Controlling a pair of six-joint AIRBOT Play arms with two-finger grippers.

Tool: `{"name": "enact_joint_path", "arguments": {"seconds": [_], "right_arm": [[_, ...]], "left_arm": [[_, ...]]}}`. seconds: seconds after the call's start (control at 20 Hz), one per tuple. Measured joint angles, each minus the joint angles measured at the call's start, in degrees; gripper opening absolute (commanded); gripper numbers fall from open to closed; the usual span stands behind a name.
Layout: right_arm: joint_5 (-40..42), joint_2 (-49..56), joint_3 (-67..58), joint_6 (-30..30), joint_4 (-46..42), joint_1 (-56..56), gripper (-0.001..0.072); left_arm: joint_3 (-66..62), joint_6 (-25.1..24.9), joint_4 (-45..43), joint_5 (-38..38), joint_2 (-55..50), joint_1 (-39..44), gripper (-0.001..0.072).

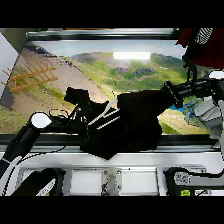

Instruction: Fold the clothes and pants, and hang the long-sleeved shirts on hangers.

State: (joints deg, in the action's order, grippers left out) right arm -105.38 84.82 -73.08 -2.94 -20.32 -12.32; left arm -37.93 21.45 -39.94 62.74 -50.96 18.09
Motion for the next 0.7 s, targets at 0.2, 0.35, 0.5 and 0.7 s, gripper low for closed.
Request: {"name": "enact_joint_path", "arguments": {"seconds": [0.2,0.35,0.5,0.7], "right_arm": [[-0.1,0.0,0.1,-0.1,-0.2,0.2,0.0017],[0.0,0.0,0.0,-0.1,-0.1,0.0,0.0016],[0.0,0.0,0.0,-0.1,0.0,0.0,0.0015],[0.0,0.0,0.0,-0.1,0.1,0.0,0.0015]], "left_arm": [[-0.1,-0.1,1.5,-0.1,0.0,0.1,0.0459],[0.0,1.5,1.0,0.1,0.0,0.0,0.0460],[0.0,3.9,0.7,-0.4,0.8,-0.3,0.0461],[0.0,7.8,0.5,-1.5,4.9,-4.3,0.0462]]}}
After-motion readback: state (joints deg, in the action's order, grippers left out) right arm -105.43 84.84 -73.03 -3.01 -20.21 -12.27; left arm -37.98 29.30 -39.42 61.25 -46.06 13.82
